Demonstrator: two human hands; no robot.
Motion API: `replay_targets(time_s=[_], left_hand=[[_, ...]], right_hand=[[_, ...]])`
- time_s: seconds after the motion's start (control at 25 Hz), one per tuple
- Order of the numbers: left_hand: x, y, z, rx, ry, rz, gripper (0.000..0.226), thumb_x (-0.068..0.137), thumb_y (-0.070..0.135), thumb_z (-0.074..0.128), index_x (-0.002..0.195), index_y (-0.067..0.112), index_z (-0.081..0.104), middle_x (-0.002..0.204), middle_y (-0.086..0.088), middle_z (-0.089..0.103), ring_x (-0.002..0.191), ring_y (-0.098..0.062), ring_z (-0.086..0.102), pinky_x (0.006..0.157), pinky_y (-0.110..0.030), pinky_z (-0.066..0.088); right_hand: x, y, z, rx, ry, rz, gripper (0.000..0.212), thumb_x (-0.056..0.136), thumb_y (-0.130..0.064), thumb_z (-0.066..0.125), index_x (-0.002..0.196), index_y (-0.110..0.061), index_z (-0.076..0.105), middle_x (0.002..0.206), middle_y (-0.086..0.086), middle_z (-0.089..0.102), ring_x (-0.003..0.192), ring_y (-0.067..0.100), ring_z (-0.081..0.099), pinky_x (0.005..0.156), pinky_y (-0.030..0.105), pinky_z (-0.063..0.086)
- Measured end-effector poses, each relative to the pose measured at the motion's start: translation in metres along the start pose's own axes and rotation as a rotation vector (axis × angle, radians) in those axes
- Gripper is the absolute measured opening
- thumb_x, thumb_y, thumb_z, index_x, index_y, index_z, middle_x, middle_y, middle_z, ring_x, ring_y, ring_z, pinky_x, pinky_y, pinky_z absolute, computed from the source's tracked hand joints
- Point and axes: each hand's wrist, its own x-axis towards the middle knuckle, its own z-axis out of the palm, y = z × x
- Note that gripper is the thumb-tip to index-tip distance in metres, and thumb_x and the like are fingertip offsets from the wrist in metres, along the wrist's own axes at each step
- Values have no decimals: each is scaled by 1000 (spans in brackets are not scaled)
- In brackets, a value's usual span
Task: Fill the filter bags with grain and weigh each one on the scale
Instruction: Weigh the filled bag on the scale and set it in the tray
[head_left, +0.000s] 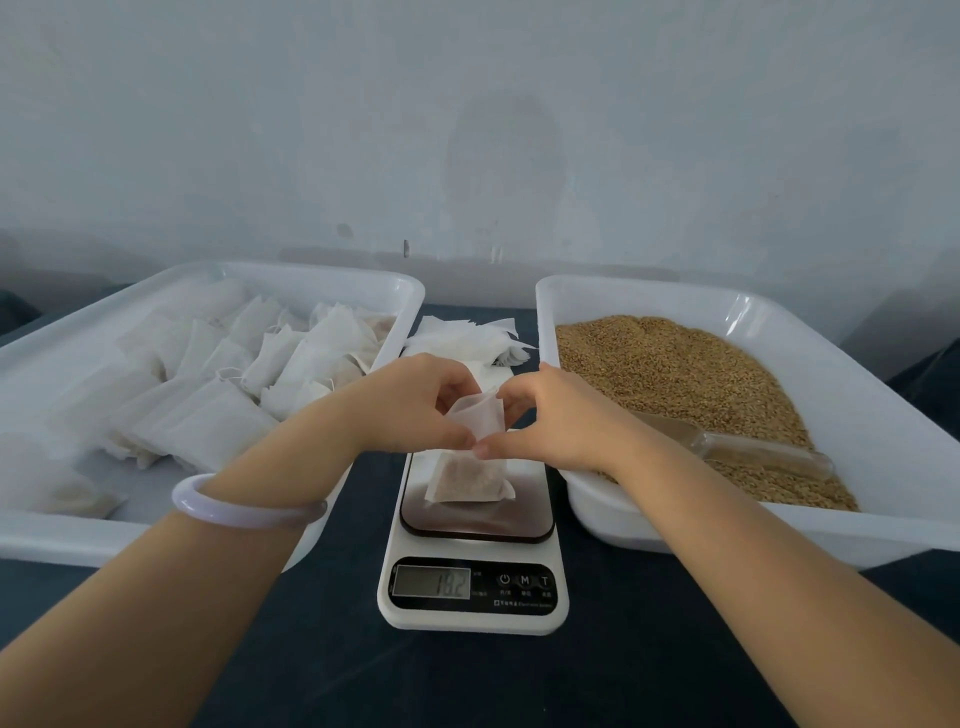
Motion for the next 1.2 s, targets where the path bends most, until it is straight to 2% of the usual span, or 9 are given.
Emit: replay_targets(time_s=[0.2, 0.32, 0.36, 0.48, 0.64, 0.76, 0.92, 1.08, 1.2], left_hand=[[1, 0, 0, 71, -33, 13, 36, 72, 9, 74, 85, 35, 52, 91, 6, 63, 86, -16, 61, 81, -35, 52], [2, -1, 0, 65, 6, 0, 27, 78, 6, 68, 91, 26, 56, 93, -2, 65, 84, -20, 61, 80, -35, 52], [2, -1, 0, 36, 24, -5, 25, 79, 4, 67, 90, 24, 56, 89, -2, 65, 79, -18, 61, 75, -29, 53], [0, 2, -2, -98, 45, -7, 28, 79, 2, 69, 80, 25, 53, 66, 7, 56, 53, 1, 54, 52, -10, 44], [0, 3, -2, -162, 33, -19, 24, 79, 5, 72, 88, 20, 56, 62, 9, 61, 53, -1, 57, 55, -11, 47], [1, 2, -2, -132, 39, -17, 27, 77, 7, 73, 87, 24, 55, 54, 15, 56, 47, 6, 51, 50, -5, 39], [1, 0, -1, -82, 71, -13, 33, 72, 16, 79, 95, 24, 56, 71, 13, 51, 53, 5, 47, 53, -8, 35], [1, -1, -2, -90, 70, -17, 49, 68, 24, 83, 107, 28, 53, 92, 12, 65, 86, -5, 59, 75, -20, 47], [0, -1, -2, -103, 70, -11, 50, 67, 23, 83, 105, 29, 52, 94, 10, 66, 92, -6, 61, 83, -24, 48]], right_hand=[[0, 3, 0, -12, -2, -4, 29, 69, -40, 80, 90, -30, 64, 87, -15, 66, 78, -5, 59, 56, 6, 39], [-1, 3, 0, -23, 59, -47, 51, 69, -40, 80, 113, -28, 59, 101, -15, 60, 96, -1, 55, 71, 6, 38], [-2, 2, 0, -9, 91, -83, 57, 69, -38, 81, 119, -27, 56, 106, -13, 60, 100, 0, 54, 77, 9, 39], [-4, -1, 0, 70, 163, -199, 49, 68, -29, 83, 110, -26, 58, 105, -11, 62, 96, 1, 55, 81, 7, 39], [-5, -3, 0, 67, 192, -234, 37, 67, -27, 84, 94, -27, 59, 97, -14, 61, 90, -1, 53, 79, 9, 41], [-3, -1, 1, 56, 178, -221, 35, 67, -31, 83, 92, -30, 59, 96, -13, 61, 90, -1, 54, 80, 12, 42], [0, 2, 1, 35, 178, -194, 38, 68, -34, 82, 98, -31, 59, 104, -9, 60, 95, 4, 55, 86, 24, 45], [0, 3, 2, 45, 185, -160, 67, 66, -39, 82, 125, -31, 50, 121, -9, 52, 105, 4, 52, 90, 26, 44], [-1, 3, 2, 43, 180, -145, 76, 66, -41, 82, 132, -30, 45, 124, -10, 51, 107, 3, 51, 92, 27, 44]])
